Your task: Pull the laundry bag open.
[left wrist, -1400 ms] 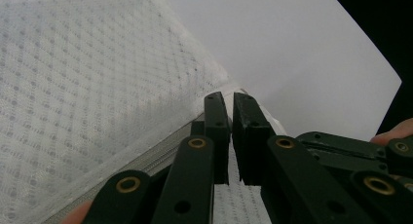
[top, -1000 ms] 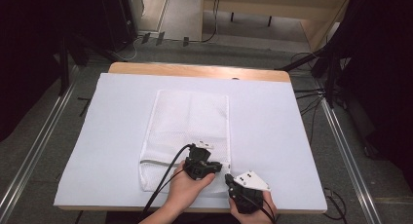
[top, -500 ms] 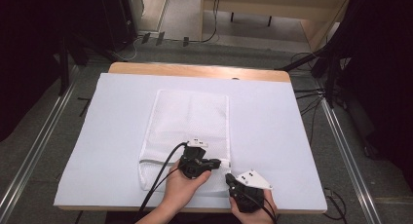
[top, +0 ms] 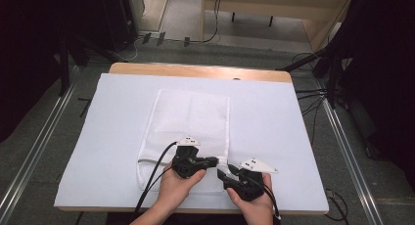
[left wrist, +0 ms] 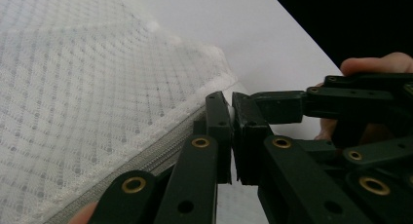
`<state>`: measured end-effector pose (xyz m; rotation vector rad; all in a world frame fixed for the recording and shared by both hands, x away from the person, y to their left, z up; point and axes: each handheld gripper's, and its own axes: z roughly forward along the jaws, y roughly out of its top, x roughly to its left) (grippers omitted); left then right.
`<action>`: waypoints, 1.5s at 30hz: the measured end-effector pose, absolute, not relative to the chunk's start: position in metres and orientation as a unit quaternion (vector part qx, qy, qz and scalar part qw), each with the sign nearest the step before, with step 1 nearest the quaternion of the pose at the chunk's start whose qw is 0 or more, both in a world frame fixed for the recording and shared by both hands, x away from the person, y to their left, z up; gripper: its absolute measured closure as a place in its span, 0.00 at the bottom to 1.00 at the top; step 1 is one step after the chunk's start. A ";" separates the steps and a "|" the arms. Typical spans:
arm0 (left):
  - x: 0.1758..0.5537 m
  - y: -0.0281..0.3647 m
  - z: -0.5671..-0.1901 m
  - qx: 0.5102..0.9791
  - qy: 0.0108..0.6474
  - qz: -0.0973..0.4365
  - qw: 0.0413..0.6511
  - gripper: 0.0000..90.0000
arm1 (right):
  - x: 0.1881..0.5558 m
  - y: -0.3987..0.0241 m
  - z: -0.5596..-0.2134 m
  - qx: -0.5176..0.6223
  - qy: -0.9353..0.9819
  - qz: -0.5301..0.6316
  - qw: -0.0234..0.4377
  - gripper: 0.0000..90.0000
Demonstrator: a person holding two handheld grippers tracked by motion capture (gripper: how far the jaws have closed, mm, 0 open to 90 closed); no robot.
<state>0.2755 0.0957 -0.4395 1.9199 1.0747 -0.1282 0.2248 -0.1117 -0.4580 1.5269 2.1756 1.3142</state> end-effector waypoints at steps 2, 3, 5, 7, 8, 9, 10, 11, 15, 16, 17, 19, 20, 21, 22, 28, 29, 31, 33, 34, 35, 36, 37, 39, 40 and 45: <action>0.275 0.097 -0.440 0.776 0.433 -0.054 0.455 0.98 | 0.227 -0.112 -0.459 0.517 0.728 0.444 0.081 0.60; 0.274 0.098 -0.441 0.773 0.431 -0.057 0.461 0.98 | 0.233 -0.115 -0.461 0.527 0.722 0.444 0.065 0.58; 0.274 0.098 -0.441 0.774 0.430 -0.057 0.461 0.98 | 0.236 -0.117 -0.462 0.533 0.719 0.442 0.056 0.57; 0.274 0.098 -0.442 0.776 0.426 -0.059 0.462 0.98 | 0.241 -0.122 -0.465 0.536 0.715 0.448 0.034 0.55; 0.274 0.097 -0.443 0.777 0.425 -0.059 0.461 0.98 | 0.243 -0.123 -0.466 0.534 0.715 0.451 0.019 0.55; 0.274 0.097 -0.444 0.777 0.426 -0.059 0.460 0.98 | 0.246 -0.124 -0.466 0.531 0.713 0.457 0.007 0.67; 0.274 0.097 -0.444 0.777 0.426 -0.059 0.460 0.98 | 0.246 -0.124 -0.466 0.531 0.713 0.457 0.007 0.67; 0.274 0.097 -0.444 0.777 0.427 -0.055 0.459 0.98 | 0.245 -0.124 -0.465 0.526 0.715 0.462 0.007 0.72; 0.273 0.096 -0.447 0.782 0.426 -0.047 0.452 0.98 | 0.242 -0.125 -0.463 0.522 0.713 0.467 0.014 0.93; 0.273 0.095 -0.447 0.785 0.425 -0.042 0.449 0.98 | 0.241 -0.124 -0.463 0.521 0.715 0.466 0.016 0.95; 0.272 0.094 -0.447 0.787 0.423 -0.036 0.447 0.98 | 0.238 -0.120 -0.462 0.520 0.720 0.458 0.031 0.97; 0.270 0.092 -0.447 0.793 0.419 -0.025 0.442 0.98 | 0.237 -0.118 -0.462 0.519 0.723 0.455 0.040 0.97; 0.270 0.092 -0.447 0.795 0.418 -0.019 0.439 0.98 | 0.235 -0.116 -0.461 0.517 0.726 0.450 0.054 0.98; 0.270 0.092 -0.447 0.795 0.418 -0.019 0.439 0.98 | 0.235 -0.116 -0.461 0.517 0.726 0.450 0.054 0.98; 0.270 0.093 -0.446 0.797 0.417 -0.014 0.437 0.98 | 0.234 -0.115 -0.461 0.515 0.728 0.450 0.057 0.98; 0.269 0.097 -0.445 0.798 0.415 -0.008 0.437 0.98 | 0.232 -0.115 -0.459 0.516 0.725 0.451 0.070 0.98; 0.268 0.098 -0.445 0.798 0.414 -0.008 0.438 0.98 | 0.231 -0.115 -0.459 0.513 0.727 0.450 0.078 0.98; 0.268 0.100 -0.445 0.797 0.415 -0.007 0.438 0.98 | 0.230 -0.114 -0.458 0.513 0.728 0.448 0.083 0.98; 0.267 0.103 -0.445 0.798 0.415 -0.005 0.437 0.98 | 0.229 -0.112 -0.457 0.507 0.731 0.446 0.092 0.98; 0.267 0.104 -0.445 0.798 0.414 -0.005 0.438 0.98 | 0.228 -0.111 -0.457 0.508 0.732 0.444 0.097 0.98; 0.267 0.106 -0.446 0.799 0.415 -0.003 0.436 0.98 | 0.228 -0.111 -0.457 0.508 0.732 0.443 0.098 0.98; 0.268 0.108 -0.446 0.798 0.417 -0.003 0.436 0.98 | 0.228 -0.111 -0.457 0.506 0.733 0.443 0.101 0.98; 0.268 0.110 -0.447 0.797 0.420 -0.001 0.434 0.98 | 0.228 -0.111 -0.457 0.507 0.733 0.441 0.107 0.98; 0.269 0.115 -0.449 0.793 0.426 -0.005 0.435 0.98 | 0.228 -0.113 -0.457 0.510 0.730 0.442 0.109 0.98; 0.269 0.117 -0.449 0.793 0.426 -0.005 0.435 0.98 | 0.229 -0.116 -0.457 0.513 0.728 0.441 0.109 0.98; 0.269 0.127 -0.450 0.792 0.432 0.002 0.431 0.98 | 0.229 -0.116 -0.457 0.512 0.730 0.437 0.116 0.98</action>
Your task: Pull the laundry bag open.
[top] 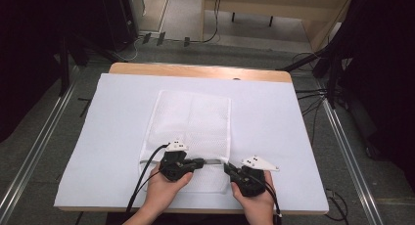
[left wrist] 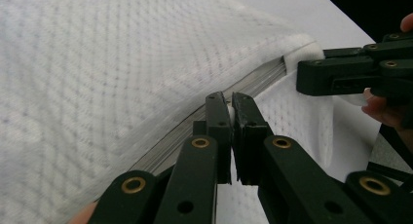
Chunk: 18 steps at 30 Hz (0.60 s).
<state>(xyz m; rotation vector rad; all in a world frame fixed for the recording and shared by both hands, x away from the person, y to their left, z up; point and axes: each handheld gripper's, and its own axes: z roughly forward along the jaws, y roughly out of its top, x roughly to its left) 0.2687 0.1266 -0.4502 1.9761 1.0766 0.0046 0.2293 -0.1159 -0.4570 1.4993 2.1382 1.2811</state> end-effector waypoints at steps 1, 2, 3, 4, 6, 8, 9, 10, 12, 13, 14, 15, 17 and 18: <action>0.269 0.128 -0.450 0.793 0.431 0.002 0.431 0.98 | 0.229 -0.116 -0.457 0.512 0.730 0.437 0.116 0.98; 0.269 0.131 -0.451 0.792 0.433 0.003 0.430 0.98 | 0.229 -0.116 -0.457 0.512 0.730 0.437 0.118 0.98; 0.269 0.133 -0.451 0.790 0.435 0.002 0.431 0.98 | 0.229 -0.116 -0.457 0.510 0.731 0.437 0.120 0.98; 0.269 0.135 -0.452 0.789 0.436 0.002 0.432 0.98 | 0.229 -0.115 -0.457 0.510 0.731 0.437 0.121 0.98; 0.269 0.140 -0.452 0.789 0.439 0.003 0.430 0.98 | 0.229 -0.115 -0.457 0.510 0.731 0.435 0.125 0.98; 0.268 0.145 -0.452 0.788 0.442 0.008 0.429 0.98 | 0.229 -0.116 -0.457 0.509 0.732 0.434 0.130 0.98; 0.268 0.148 -0.452 0.789 0.442 0.009 0.427 0.98 | 0.229 -0.116 -0.457 0.509 0.732 0.434 0.130 0.98; 0.268 0.151 -0.452 0.786 0.444 0.008 0.429 0.98 | 0.229 -0.116 -0.457 0.510 0.731 0.434 0.131 0.98; 0.267 0.158 -0.452 0.785 0.447 0.010 0.428 0.98 | 0.229 -0.116 -0.457 0.510 0.731 0.433 0.132 0.98; 0.267 0.161 -0.452 0.784 0.448 0.011 0.429 0.98 | 0.229 -0.116 -0.457 0.509 0.732 0.433 0.134 0.98; 0.266 0.164 -0.452 0.785 0.448 0.012 0.428 0.98 | 0.229 -0.116 -0.457 0.509 0.732 0.431 0.134 0.98; 0.266 0.168 -0.451 0.785 0.449 0.014 0.427 0.98 | 0.229 -0.116 -0.457 0.509 0.732 0.431 0.134 0.98; 0.264 0.179 -0.452 0.781 0.456 0.016 0.426 0.98 | 0.229 -0.115 -0.457 0.509 0.733 0.430 0.138 0.98; 0.264 0.179 -0.452 0.781 0.456 0.016 0.426 0.98 | 0.229 -0.115 -0.457 0.509 0.733 0.430 0.138 0.98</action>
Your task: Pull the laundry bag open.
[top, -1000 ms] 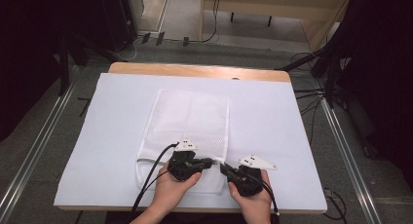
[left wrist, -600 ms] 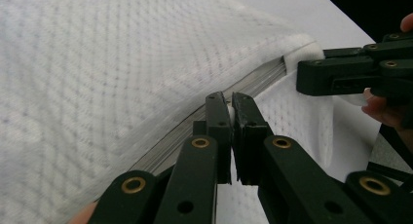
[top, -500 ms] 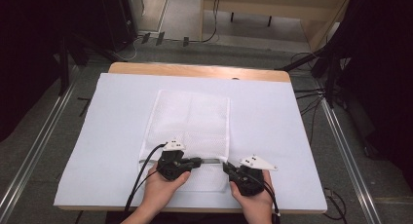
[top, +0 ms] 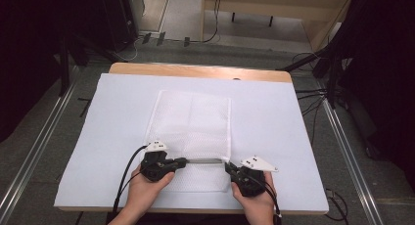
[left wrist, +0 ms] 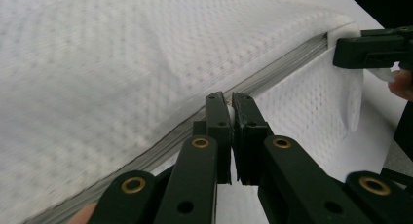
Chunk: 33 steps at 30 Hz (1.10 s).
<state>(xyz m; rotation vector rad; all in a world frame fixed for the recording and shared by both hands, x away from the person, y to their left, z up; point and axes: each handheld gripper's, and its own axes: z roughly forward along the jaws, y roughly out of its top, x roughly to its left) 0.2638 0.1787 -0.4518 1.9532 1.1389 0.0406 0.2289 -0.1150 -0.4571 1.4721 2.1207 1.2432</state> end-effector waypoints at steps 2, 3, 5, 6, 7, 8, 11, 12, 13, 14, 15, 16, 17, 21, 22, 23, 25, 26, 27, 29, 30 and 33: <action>0.263 0.186 -0.452 0.781 0.459 0.021 0.422 0.98 | 0.229 -0.115 -0.457 0.509 0.733 0.428 0.140 0.98; 0.263 0.191 -0.453 0.779 0.463 0.021 0.423 0.98 | 0.229 -0.116 -0.457 0.510 0.733 0.427 0.144 0.98; 0.263 0.200 -0.453 0.773 0.471 0.020 0.425 0.98 | 0.230 -0.117 -0.457 0.512 0.731 0.429 0.142 0.98; 0.263 0.204 -0.453 0.771 0.474 0.020 0.425 0.98 | 0.230 -0.119 -0.457 0.513 0.730 0.428 0.145 0.98; 0.263 0.207 -0.452 0.767 0.478 0.021 0.428 0.98 | 0.230 -0.119 -0.457 0.513 0.730 0.428 0.145 0.98; 0.263 0.211 -0.452 0.765 0.479 0.019 0.429 0.98 | 0.231 -0.119 -0.457 0.514 0.729 0.429 0.145 0.98; 0.261 0.218 -0.449 0.767 0.478 0.025 0.429 0.98 | 0.231 -0.118 -0.457 0.512 0.730 0.428 0.146 0.98; 0.260 0.220 -0.449 0.766 0.478 0.025 0.429 0.98 | 0.231 -0.118 -0.457 0.512 0.731 0.428 0.147 0.98; 0.260 0.222 -0.449 0.765 0.479 0.028 0.430 0.98 | 0.230 -0.118 -0.457 0.511 0.731 0.428 0.147 0.98; 0.259 0.224 -0.448 0.765 0.480 0.029 0.429 0.98 | 0.230 -0.118 -0.457 0.511 0.731 0.428 0.149 0.98; 0.259 0.227 -0.448 0.763 0.482 0.030 0.430 0.98 | 0.230 -0.118 -0.457 0.511 0.731 0.427 0.149 0.98; 0.258 0.229 -0.448 0.761 0.484 0.030 0.431 0.98 | 0.230 -0.119 -0.457 0.511 0.731 0.427 0.151 0.98; 0.258 0.232 -0.447 0.760 0.484 0.030 0.433 0.98 | 0.230 -0.119 -0.456 0.512 0.729 0.428 0.150 0.98; 0.255 0.240 -0.446 0.759 0.485 0.031 0.433 0.98 | 0.231 -0.120 -0.457 0.513 0.729 0.427 0.150 0.98; 0.254 0.242 -0.446 0.758 0.486 0.033 0.434 0.98 | 0.231 -0.120 -0.457 0.513 0.729 0.427 0.150 0.98; 0.254 0.245 -0.446 0.757 0.488 0.033 0.433 0.98 | 0.231 -0.119 -0.457 0.513 0.730 0.426 0.152 0.98; 0.254 0.249 -0.446 0.755 0.491 0.034 0.433 0.98 | 0.231 -0.119 -0.456 0.512 0.730 0.426 0.154 0.98; 0.254 0.251 -0.446 0.755 0.491 0.032 0.433 0.98 | 0.230 -0.119 -0.456 0.512 0.730 0.426 0.155 0.98; 0.253 0.253 -0.446 0.754 0.493 0.035 0.432 0.98 | 0.230 -0.119 -0.456 0.512 0.730 0.426 0.155 0.98; 0.253 0.258 -0.446 0.752 0.496 0.035 0.432 0.98 | 0.230 -0.119 -0.456 0.512 0.731 0.423 0.159 0.98; 0.252 0.261 -0.447 0.752 0.497 0.038 0.431 0.98 | 0.230 -0.119 -0.456 0.512 0.730 0.423 0.159 0.98; 0.251 0.268 -0.446 0.750 0.501 0.040 0.430 0.98 | 0.230 -0.119 -0.456 0.513 0.730 0.422 0.160 0.98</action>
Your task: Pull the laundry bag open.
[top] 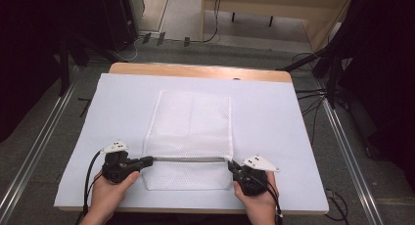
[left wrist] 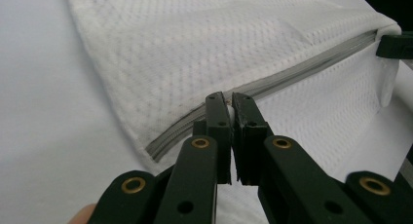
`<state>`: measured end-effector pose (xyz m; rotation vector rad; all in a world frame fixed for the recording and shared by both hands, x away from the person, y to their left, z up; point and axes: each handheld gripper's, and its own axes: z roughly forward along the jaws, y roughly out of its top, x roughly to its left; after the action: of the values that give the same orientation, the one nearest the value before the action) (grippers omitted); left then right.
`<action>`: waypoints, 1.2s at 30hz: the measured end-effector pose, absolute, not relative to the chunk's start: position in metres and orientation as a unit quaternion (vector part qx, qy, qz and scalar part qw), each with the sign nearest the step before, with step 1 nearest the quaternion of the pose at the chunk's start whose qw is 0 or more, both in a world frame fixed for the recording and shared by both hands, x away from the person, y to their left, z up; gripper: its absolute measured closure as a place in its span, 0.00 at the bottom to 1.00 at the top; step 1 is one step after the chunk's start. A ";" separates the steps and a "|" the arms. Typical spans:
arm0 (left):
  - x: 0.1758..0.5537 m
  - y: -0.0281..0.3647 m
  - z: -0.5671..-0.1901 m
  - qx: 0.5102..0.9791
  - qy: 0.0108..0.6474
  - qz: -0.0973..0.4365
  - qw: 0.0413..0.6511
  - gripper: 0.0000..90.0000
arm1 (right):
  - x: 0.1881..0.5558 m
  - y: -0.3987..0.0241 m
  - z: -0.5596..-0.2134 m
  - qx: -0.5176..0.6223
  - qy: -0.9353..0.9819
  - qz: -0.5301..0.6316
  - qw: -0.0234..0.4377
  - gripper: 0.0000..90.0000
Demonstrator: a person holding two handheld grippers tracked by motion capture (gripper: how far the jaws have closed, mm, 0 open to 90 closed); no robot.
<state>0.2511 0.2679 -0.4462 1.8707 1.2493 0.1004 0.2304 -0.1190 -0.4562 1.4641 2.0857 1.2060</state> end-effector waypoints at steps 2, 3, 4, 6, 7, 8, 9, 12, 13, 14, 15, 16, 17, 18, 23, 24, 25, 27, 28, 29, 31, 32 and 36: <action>0.250 0.273 -0.446 0.749 0.504 0.049 0.427 0.98 | 0.231 -0.120 -0.456 0.513 0.731 0.420 0.165 0.98; 0.249 0.275 -0.446 0.748 0.506 0.051 0.427 0.98 | 0.231 -0.122 -0.456 0.516 0.729 0.418 0.168 0.98; 0.249 0.281 -0.446 0.745 0.510 0.053 0.426 0.98 | 0.232 -0.123 -0.456 0.518 0.727 0.418 0.168 0.98; 0.248 0.284 -0.446 0.745 0.511 0.053 0.426 0.98 | 0.233 -0.124 -0.457 0.520 0.726 0.419 0.168 0.98; 0.247 0.286 -0.447 0.744 0.513 0.053 0.425 0.98 | 0.233 -0.125 -0.457 0.521 0.725 0.418 0.168 0.98; 0.247 0.288 -0.447 0.743 0.514 0.053 0.425 0.98 | 0.233 -0.125 -0.457 0.521 0.725 0.418 0.168 0.98; 0.247 0.290 -0.448 0.744 0.514 0.052 0.425 0.98 | 0.233 -0.126 -0.457 0.521 0.725 0.418 0.168 0.98; 0.246 0.292 -0.449 0.742 0.516 0.051 0.425 0.98 | 0.233 -0.123 -0.457 0.517 0.729 0.414 0.174 0.98; 0.245 0.292 -0.449 0.741 0.516 0.053 0.426 0.98 | 0.233 -0.122 -0.457 0.517 0.729 0.413 0.175 0.98; 0.245 0.292 -0.450 0.740 0.516 0.053 0.428 0.98 | 0.233 -0.122 -0.457 0.517 0.729 0.412 0.176 0.98; 0.244 0.292 -0.450 0.740 0.511 0.051 0.434 0.98 | 0.233 -0.122 -0.457 0.517 0.729 0.412 0.177 0.98; 0.244 0.293 -0.450 0.739 0.507 0.048 0.441 0.97 | 0.233 -0.123 -0.457 0.517 0.729 0.412 0.178 0.98; 0.243 0.294 -0.450 0.735 0.506 0.051 0.448 0.96 | 0.233 -0.124 -0.457 0.516 0.729 0.413 0.179 0.98; 0.242 0.295 -0.449 0.731 0.508 0.056 0.452 0.88 | 0.233 -0.125 -0.457 0.518 0.727 0.415 0.178 0.98; 0.236 0.302 -0.443 0.711 0.512 0.103 0.472 0.51 | 0.235 -0.128 -0.459 0.516 0.727 0.420 0.170 0.97; 0.235 0.303 -0.441 0.706 0.515 0.110 0.473 0.45 | 0.234 -0.128 -0.459 0.516 0.726 0.421 0.170 0.97; 0.233 0.303 -0.440 0.702 0.518 0.116 0.475 0.34 | 0.234 -0.128 -0.458 0.512 0.725 0.428 0.168 0.88; 0.233 0.304 -0.439 0.700 0.518 0.123 0.475 0.30 | 0.235 -0.128 -0.458 0.511 0.725 0.431 0.165 0.81; 0.232 0.304 -0.439 0.699 0.518 0.125 0.476 0.26 | 0.235 -0.129 -0.457 0.507 0.726 0.436 0.161 0.72; 0.232 0.304 -0.438 0.699 0.516 0.127 0.478 0.23 | 0.236 -0.129 -0.457 0.506 0.726 0.437 0.160 0.65; 0.230 0.305 -0.437 0.701 0.508 0.132 0.483 0.16 | 0.236 -0.129 -0.456 0.506 0.727 0.433 0.167 0.49; 0.230 0.305 -0.437 0.701 0.508 0.132 0.483 0.15 | 0.236 -0.129 -0.456 0.506 0.727 0.433 0.167 0.49; 0.229 0.307 -0.436 0.699 0.511 0.143 0.480 0.15 | 0.236 -0.136 -0.453 0.512 0.721 0.435 0.171 0.39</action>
<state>0.2294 0.3069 -0.4365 1.7043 1.2462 0.3494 0.2364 -0.1360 -0.4527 1.4539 2.0485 1.2342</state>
